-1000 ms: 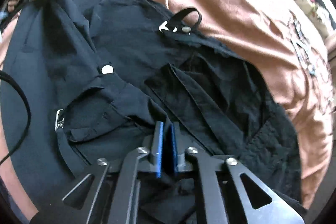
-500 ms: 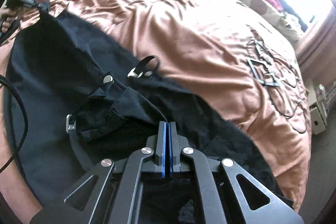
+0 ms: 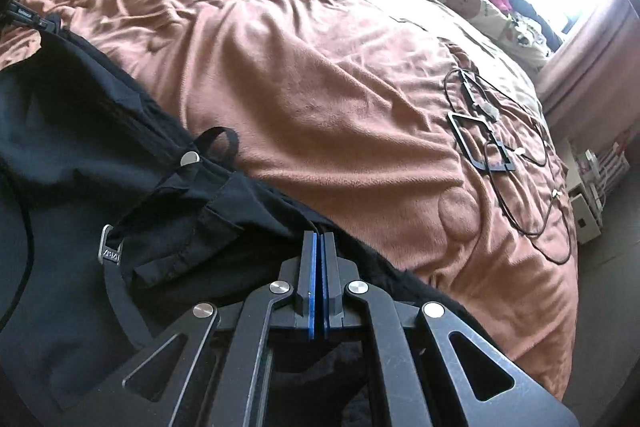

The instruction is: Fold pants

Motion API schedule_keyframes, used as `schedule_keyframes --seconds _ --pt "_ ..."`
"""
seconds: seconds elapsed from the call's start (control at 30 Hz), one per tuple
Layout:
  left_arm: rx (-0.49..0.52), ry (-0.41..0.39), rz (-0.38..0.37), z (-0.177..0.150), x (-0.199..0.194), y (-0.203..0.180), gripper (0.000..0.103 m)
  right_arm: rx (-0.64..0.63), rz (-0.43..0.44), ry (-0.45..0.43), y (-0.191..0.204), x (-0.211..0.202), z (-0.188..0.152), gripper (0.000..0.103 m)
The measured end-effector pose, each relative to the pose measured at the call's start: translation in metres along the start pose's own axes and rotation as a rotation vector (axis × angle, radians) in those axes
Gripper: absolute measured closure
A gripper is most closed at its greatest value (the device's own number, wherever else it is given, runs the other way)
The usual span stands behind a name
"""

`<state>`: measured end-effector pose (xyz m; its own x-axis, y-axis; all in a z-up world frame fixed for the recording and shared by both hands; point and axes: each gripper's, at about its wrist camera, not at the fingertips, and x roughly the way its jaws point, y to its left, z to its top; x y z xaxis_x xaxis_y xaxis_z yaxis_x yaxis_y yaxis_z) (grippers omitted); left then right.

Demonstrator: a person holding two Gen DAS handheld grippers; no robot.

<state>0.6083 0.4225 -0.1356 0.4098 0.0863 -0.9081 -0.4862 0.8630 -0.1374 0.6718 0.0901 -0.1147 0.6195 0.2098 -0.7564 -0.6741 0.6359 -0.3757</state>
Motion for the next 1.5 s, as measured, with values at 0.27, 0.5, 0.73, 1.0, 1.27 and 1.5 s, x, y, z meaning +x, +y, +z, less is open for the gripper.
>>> schedule_keyframes --seconds 0.27,0.5,0.73,1.0,1.27,1.5 --pt "-0.028 -0.001 -0.038 0.004 0.012 0.001 0.075 0.040 -0.087 0.022 0.000 0.034 0.012 0.103" --pt "-0.015 -0.086 -0.012 0.000 -0.023 0.009 0.011 0.179 -0.032 -0.011 -0.016 0.009 0.001 0.042" --pt "-0.025 -0.093 -0.036 -0.029 -0.052 0.026 0.019 0.269 0.015 -0.072 -0.024 -0.049 -0.039 0.041" --pt "-0.062 -0.089 -0.061 -0.072 -0.087 0.047 0.038 0.388 0.069 -0.103 -0.039 -0.107 -0.100 0.041" --pt "-0.120 -0.092 -0.064 -0.110 -0.111 0.063 0.049 0.488 0.088 -0.116 -0.042 -0.152 -0.147 0.041" --pt "-0.200 -0.080 -0.153 -0.140 -0.114 0.073 0.052 0.594 0.128 -0.107 -0.041 -0.177 -0.187 0.041"
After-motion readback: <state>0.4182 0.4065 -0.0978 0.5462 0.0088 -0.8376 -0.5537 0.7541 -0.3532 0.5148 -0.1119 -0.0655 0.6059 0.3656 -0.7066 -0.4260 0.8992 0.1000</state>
